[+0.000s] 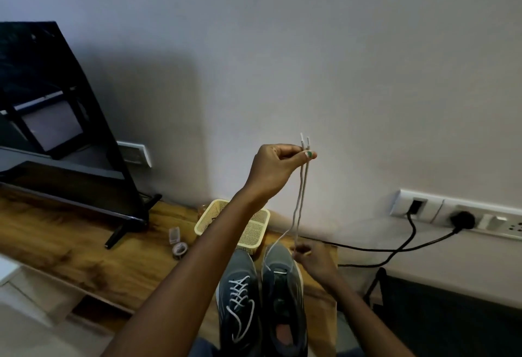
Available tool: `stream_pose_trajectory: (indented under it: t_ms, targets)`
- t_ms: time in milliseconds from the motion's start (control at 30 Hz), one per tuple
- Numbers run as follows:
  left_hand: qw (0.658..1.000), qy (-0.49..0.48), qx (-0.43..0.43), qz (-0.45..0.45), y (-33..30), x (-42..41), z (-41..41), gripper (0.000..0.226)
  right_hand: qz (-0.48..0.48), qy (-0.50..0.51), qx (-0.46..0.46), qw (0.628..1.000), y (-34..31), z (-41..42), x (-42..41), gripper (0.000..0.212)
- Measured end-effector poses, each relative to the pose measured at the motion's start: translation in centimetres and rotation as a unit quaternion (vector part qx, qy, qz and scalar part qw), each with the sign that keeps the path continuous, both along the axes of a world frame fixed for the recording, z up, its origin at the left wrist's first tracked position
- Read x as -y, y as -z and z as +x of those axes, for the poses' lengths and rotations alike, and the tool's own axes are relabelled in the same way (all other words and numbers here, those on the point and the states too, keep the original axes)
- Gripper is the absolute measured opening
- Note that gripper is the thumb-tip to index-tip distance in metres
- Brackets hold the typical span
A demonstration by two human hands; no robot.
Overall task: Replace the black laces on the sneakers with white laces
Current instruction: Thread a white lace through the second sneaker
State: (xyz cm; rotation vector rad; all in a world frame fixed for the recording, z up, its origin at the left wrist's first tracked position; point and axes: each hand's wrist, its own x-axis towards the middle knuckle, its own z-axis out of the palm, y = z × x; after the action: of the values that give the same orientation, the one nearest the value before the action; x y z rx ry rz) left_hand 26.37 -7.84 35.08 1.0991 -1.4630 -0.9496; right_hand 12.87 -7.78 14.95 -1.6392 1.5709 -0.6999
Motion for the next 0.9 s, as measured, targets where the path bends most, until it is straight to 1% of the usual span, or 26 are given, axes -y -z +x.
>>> stream_pose_trajectory:
  t_ms: [67,133,167,233,267,333,400,433,500,533,567,667,767,867,900]
  targets:
    - [1.000,0.001,0.002,-0.002,-0.1,0.3,0.1,0.018,0.009,0.022,-0.020,1.000,3.4,0.7,0.4,0.011]
    - [1.000,0.002,0.003,-0.004,-0.3,0.5,0.3,0.019,0.025,0.036,-0.037,0.998,5.4,1.2,0.5,0.007]
    - [1.000,0.001,0.006,-0.005,-0.3,0.6,0.4,0.020,0.028,0.036,-0.044,0.998,6.0,1.6,0.6,0.013]
    - [1.000,0.000,0.010,-0.006,-0.3,0.7,0.7,0.020,0.018,0.043,-0.057,0.997,7.0,1.9,0.7,0.033]
    - [1.000,0.000,0.013,-0.006,-0.2,0.8,0.8,0.020,0.018,0.055,-0.062,0.996,7.3,1.9,0.7,0.037]
    - [1.000,0.003,0.016,-0.007,-0.1,0.9,0.9,0.019,0.023,0.079,-0.065,0.994,7.9,1.9,0.8,0.039]
    - [1.000,0.005,0.009,-0.010,0.0,0.9,0.9,0.018,0.038,0.111,-0.054,0.992,8.4,1.8,0.8,0.034]
    - [1.000,0.004,0.001,-0.012,0.1,0.9,0.9,0.018,0.038,0.129,-0.046,0.990,8.5,1.9,0.9,0.027]
    - [1.000,0.001,-0.011,-0.014,-0.1,0.8,0.9,0.017,0.041,0.168,-0.007,0.985,9.0,1.7,1.0,0.016]
    - [1.000,0.000,-0.012,-0.016,-0.2,0.8,0.9,0.018,0.045,0.179,0.016,0.983,8.8,1.7,1.0,0.014]
    - [1.000,0.000,-0.011,-0.017,-0.2,0.8,0.9,0.018,0.048,0.179,0.024,0.982,9.1,1.5,1.0,0.013]
    - [1.000,-0.002,-0.012,-0.018,-0.4,0.7,0.8,0.019,0.035,0.140,-0.008,0.989,8.9,1.4,0.7,0.010]
    - [1.000,-0.005,-0.019,-0.025,-0.6,0.6,0.9,0.018,0.034,0.129,-0.001,0.991,7.9,1.5,0.7,0.010]
    - [0.998,-0.020,-0.036,-0.037,-1.0,0.4,1.1,0.018,0.045,0.050,-0.026,0.997,6.5,0.9,0.8,0.010]
    - [0.998,-0.025,-0.043,-0.041,-1.2,0.4,1.2,0.018,0.060,0.021,-0.029,0.998,6.0,0.4,0.8,0.015]
